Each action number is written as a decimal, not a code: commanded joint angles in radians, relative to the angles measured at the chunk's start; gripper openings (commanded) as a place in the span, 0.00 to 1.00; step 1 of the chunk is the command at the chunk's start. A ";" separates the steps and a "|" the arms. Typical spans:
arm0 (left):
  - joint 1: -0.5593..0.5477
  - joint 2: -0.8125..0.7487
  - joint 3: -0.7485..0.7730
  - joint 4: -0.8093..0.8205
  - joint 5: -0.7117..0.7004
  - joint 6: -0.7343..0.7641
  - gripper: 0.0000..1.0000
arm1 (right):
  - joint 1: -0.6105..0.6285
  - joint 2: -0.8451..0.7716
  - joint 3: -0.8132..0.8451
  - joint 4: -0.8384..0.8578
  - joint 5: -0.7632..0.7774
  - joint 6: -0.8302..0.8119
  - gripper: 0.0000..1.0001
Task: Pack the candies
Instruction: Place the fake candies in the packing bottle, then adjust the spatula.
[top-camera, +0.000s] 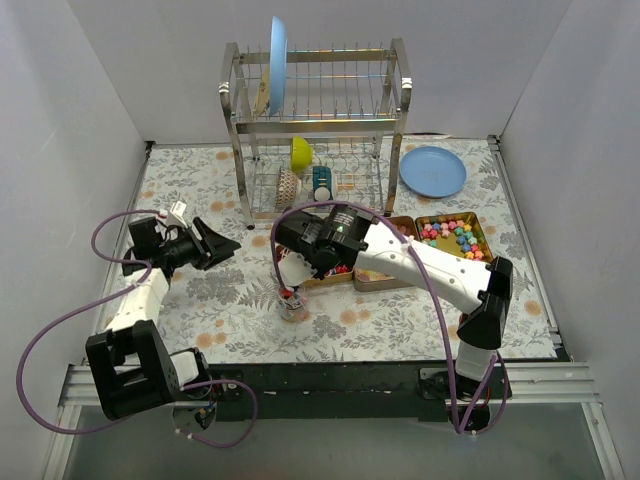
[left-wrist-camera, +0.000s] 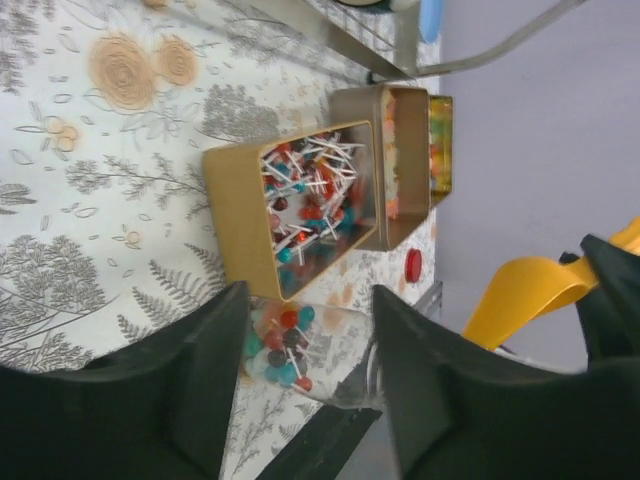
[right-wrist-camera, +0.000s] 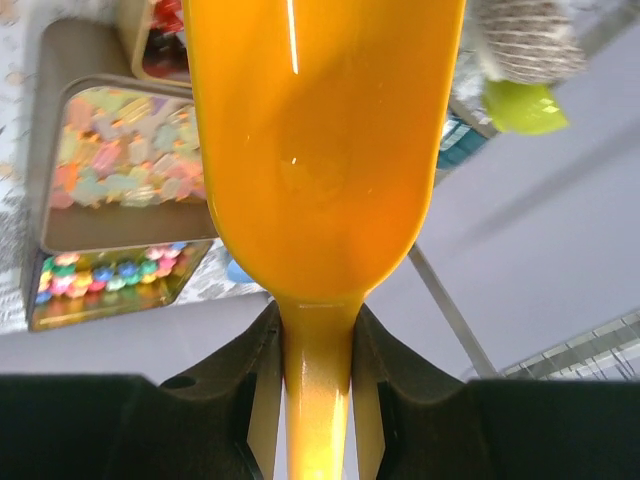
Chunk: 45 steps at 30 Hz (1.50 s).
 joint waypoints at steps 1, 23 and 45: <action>0.004 -0.046 -0.032 0.095 0.179 -0.049 0.16 | -0.018 0.016 0.170 0.011 -0.013 -0.055 0.01; -0.094 0.069 -0.049 0.417 0.341 -0.292 0.00 | -0.092 0.253 0.453 0.091 -0.291 0.122 0.01; -0.090 0.215 -0.009 -0.009 -0.075 -0.014 0.00 | -0.320 0.088 0.102 0.006 -0.297 0.058 0.01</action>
